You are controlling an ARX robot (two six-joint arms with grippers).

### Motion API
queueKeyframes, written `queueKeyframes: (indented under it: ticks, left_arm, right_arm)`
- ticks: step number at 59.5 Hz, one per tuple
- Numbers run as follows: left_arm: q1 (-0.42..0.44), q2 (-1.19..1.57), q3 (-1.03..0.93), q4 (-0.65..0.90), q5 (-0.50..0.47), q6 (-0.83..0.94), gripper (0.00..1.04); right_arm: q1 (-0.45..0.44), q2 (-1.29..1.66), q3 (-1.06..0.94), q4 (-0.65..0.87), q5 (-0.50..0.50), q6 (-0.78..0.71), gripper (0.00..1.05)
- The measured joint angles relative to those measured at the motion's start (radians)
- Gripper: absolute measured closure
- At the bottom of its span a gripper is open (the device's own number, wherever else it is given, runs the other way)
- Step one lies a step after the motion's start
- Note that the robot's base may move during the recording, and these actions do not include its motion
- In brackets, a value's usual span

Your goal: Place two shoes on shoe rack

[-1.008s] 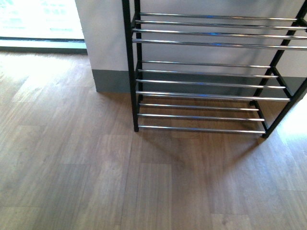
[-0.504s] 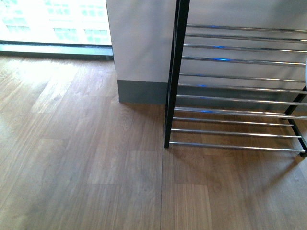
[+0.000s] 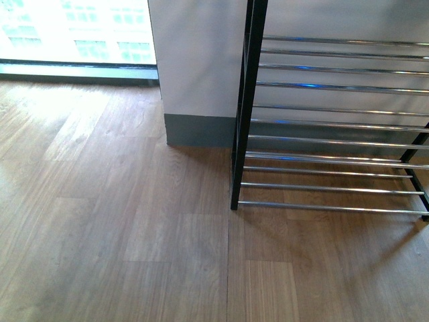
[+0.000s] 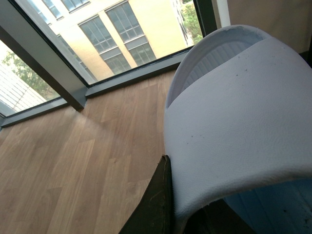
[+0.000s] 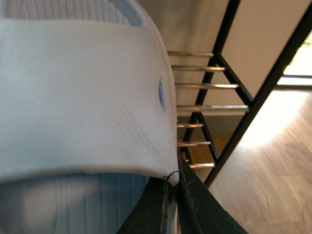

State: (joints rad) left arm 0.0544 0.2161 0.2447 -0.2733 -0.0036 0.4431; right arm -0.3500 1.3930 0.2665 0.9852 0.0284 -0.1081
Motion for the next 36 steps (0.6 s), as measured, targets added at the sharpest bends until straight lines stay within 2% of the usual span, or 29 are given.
queueKeyframes:
  ticks: [8,18,30,36]
  left_arm:
    - [0.000,0.000,0.000,0.000,0.000,0.000,1.03]
    - [0.000,0.000,0.000,0.000,0.000,0.000,1.03]
    - [0.000,0.000,0.000,0.000,0.000,0.000,1.03]
    - [0.000,0.000,0.000,0.000,0.000,0.000,1.03]
  right_arm:
    - [0.066,-0.162,0.072,-0.217,-0.023,-0.022,1.03]
    - [0.153,-0.229,0.212,-0.366,-0.033,-0.040,1.03]
    - [0.206,-0.116,0.481,-0.513,-0.031,-0.041,1.03]
    - [0.196,0.025,0.695,-0.673,-0.069,0.019,1.03]
